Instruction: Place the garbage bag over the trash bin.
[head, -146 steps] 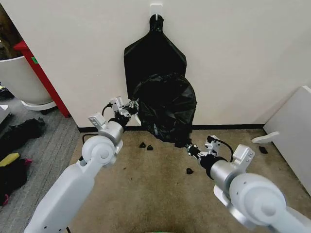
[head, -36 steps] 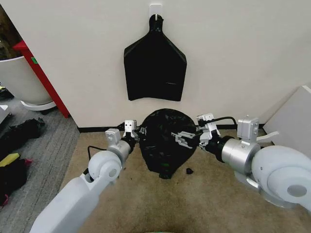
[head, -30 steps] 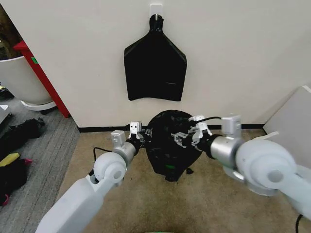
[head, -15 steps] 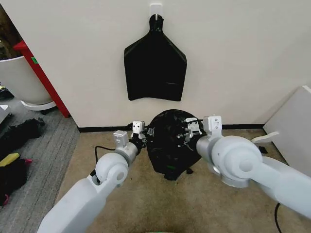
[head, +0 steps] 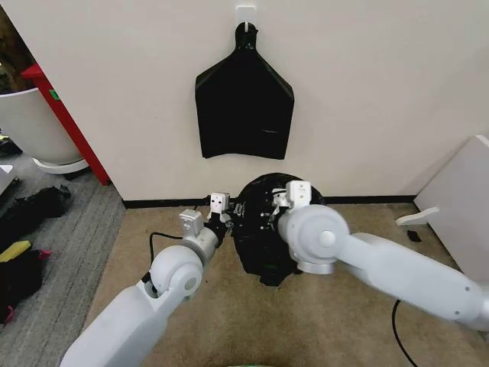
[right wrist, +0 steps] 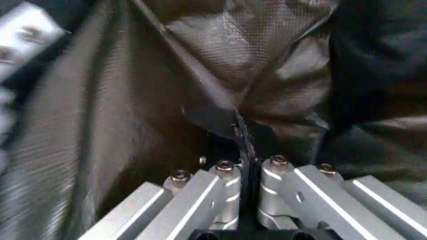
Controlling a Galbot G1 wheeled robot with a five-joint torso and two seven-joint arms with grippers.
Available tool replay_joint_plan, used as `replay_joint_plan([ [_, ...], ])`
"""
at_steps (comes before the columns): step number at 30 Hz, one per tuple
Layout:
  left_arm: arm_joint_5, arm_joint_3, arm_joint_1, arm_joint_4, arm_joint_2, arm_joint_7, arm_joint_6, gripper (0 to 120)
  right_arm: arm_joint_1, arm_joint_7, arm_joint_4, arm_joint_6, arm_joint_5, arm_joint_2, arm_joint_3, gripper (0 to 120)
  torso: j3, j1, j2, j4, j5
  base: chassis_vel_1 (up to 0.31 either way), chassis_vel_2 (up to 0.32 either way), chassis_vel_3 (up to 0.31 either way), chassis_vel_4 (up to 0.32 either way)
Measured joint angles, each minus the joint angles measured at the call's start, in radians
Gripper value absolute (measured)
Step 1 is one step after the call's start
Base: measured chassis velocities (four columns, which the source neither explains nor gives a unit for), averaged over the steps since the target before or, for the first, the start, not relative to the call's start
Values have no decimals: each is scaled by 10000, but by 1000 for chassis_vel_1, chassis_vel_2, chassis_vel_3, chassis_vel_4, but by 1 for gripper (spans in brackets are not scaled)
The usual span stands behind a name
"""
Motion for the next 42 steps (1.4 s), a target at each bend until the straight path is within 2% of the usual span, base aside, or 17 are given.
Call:
replay_joint_plan([
  [21, -266, -680, 756, -881, 173, 309, 192, 4, -13, 279, -1373, 329, -375, 605, -575, 0, 0, 0, 0, 1, -1, 0, 0, 0, 0],
  [42, -265, -934, 1107, -1347, 306, 492, 247, 4, -767, 74, -1841, 254, -237, 54, 108, 0, 0, 0, 0, 0, 1, 0, 0, 0, 0],
])
